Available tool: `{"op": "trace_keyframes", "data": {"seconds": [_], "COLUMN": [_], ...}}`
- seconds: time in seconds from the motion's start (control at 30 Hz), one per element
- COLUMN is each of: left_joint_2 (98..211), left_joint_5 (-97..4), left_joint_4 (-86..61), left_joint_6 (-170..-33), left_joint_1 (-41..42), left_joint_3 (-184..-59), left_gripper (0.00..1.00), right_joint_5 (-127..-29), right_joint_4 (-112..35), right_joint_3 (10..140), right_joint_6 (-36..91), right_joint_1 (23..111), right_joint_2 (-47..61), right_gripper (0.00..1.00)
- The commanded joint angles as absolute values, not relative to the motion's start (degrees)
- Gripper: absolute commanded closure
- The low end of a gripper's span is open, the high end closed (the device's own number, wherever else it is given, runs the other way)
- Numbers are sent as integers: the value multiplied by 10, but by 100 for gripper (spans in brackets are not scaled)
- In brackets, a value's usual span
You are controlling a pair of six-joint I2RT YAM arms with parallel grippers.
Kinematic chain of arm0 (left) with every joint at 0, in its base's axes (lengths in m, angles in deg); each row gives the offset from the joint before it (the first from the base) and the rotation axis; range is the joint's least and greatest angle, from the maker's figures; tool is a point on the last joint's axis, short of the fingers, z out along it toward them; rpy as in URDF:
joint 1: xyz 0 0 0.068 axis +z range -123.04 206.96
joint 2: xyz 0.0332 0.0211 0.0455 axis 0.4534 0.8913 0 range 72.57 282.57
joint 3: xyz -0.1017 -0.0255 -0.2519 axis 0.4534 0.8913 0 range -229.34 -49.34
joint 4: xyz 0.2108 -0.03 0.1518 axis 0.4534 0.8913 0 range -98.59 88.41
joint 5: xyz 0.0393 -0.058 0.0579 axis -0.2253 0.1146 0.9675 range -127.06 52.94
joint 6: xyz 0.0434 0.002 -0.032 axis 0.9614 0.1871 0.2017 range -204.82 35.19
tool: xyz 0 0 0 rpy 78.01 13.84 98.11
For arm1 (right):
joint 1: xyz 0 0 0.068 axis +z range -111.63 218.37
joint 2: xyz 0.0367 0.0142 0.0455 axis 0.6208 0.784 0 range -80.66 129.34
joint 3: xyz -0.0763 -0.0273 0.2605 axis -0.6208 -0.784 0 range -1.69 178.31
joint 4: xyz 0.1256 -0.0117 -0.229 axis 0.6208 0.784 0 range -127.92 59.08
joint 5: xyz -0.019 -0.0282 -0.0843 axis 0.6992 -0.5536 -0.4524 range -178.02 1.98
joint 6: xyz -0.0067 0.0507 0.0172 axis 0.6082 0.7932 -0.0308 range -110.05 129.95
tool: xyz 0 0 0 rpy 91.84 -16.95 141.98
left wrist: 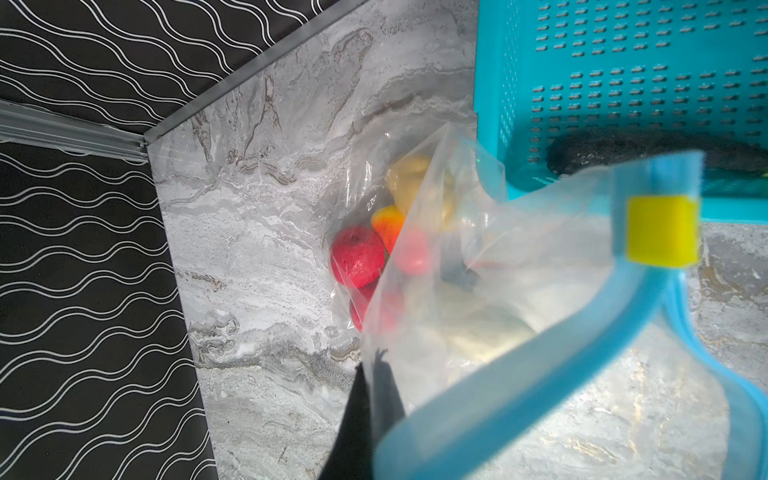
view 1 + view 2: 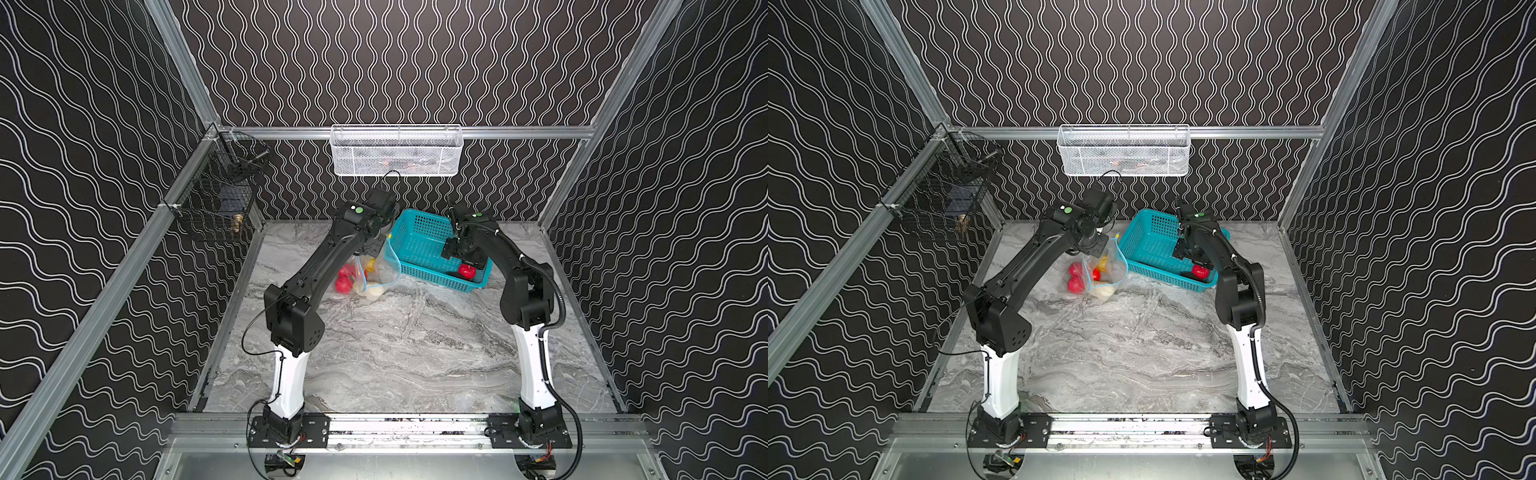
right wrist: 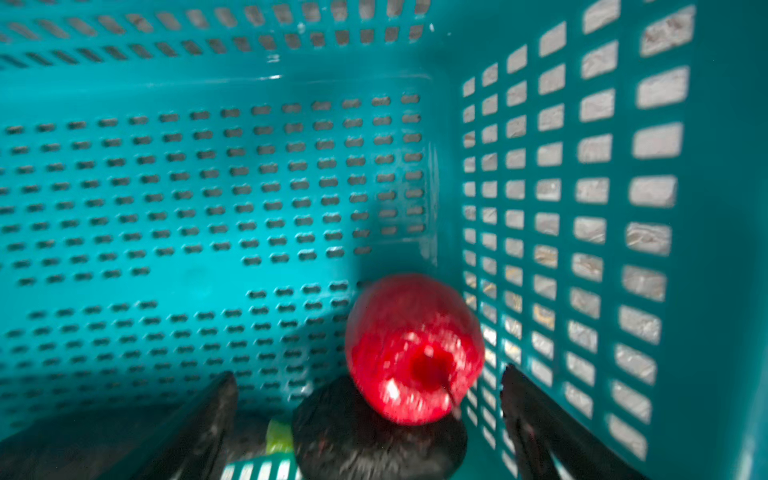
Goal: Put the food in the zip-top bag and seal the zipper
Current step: 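Lower the right gripper around the red apple and close on it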
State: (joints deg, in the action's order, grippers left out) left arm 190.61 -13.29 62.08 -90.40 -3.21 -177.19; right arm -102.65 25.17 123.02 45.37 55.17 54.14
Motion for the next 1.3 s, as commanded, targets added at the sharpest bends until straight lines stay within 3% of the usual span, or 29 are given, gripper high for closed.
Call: {"op": "trace_keyframes", "data": {"seconds": [0.0,0.6,0.93,1.27], "left_joint_2": [1912,1929,1921,1903], "left_joint_5": [-122,-115,-115,-124], "left_joint_4": [630,638,632,618], "left_joint_6": [-901,-906,-906,-904], "left_joint_1": [-32,-32,-32,-32], "left_joint_3": [-1783,-1804,-1793,-1763], "left_gripper": [100,100,100,100], "right_joint_5": [-1040,-1020,-1008,-991], "right_joint_4": [253,246,242,247], "right_joint_3": [1224,1224,1223,1234], "right_joint_6": [454,460,462,459], "right_joint_1": [552,550,549,547], "right_joint_2": [548,587,590,595], "right_gripper": [1,17,21,35]}}
